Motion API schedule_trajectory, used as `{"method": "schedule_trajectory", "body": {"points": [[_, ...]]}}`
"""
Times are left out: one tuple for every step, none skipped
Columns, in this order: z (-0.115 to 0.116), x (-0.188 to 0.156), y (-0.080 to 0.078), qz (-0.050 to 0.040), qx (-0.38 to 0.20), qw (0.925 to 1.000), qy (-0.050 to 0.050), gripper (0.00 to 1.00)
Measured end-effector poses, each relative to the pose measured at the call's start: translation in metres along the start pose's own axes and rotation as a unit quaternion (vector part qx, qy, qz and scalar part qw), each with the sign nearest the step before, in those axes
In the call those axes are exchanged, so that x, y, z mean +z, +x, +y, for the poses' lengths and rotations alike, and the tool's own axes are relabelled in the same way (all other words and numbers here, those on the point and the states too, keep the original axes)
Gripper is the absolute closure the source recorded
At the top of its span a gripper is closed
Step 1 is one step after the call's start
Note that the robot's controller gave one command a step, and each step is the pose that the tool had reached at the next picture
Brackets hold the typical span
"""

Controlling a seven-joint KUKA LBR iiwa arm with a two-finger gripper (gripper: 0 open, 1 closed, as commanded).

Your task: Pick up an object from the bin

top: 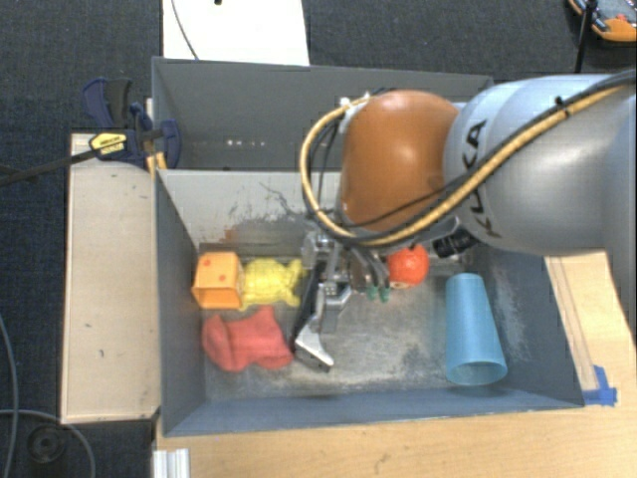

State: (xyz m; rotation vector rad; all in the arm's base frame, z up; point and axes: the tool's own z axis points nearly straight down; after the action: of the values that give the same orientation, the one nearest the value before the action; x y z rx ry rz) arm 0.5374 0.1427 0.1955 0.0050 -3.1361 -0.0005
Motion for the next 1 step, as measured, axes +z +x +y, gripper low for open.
{"method": "schedule_trajectory", "body": {"points": [[-0.0007, -0.0047, -0.0016, -0.0040, 0.002, 1.0000, -0.001, 0.00]]}}
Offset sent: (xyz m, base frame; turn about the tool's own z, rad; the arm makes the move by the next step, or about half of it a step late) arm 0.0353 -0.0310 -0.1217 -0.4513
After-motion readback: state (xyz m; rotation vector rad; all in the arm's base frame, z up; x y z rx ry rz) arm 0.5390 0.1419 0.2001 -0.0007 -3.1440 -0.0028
